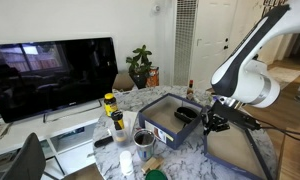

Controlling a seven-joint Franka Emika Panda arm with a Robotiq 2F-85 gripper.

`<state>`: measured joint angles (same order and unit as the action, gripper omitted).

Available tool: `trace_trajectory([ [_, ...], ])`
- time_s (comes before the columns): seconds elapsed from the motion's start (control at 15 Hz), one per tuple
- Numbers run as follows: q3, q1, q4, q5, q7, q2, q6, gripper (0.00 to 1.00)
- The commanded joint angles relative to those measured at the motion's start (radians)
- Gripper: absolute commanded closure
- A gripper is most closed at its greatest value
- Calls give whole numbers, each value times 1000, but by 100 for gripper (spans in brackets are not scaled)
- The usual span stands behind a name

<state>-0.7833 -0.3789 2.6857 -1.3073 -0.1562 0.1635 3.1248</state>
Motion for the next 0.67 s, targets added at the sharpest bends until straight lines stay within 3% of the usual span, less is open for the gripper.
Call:
trace_trajectory([
  [0.0, -144, -26, 101, -276, 153, -249, -65, 99],
  [0.13, -161, 23, 137, -429, 256, -350, -81, 99],
  [0.2, -168, 35, 64, -510, 381, -244, 19, 99],
  [0.27, -150, 8, 71, -387, 258, -237, -16, 97],
  [0.4, -165, 30, 68, -468, 334, -256, -4, 97],
  [0.6, -164, 30, 64, -476, 350, -251, -3, 99],
])
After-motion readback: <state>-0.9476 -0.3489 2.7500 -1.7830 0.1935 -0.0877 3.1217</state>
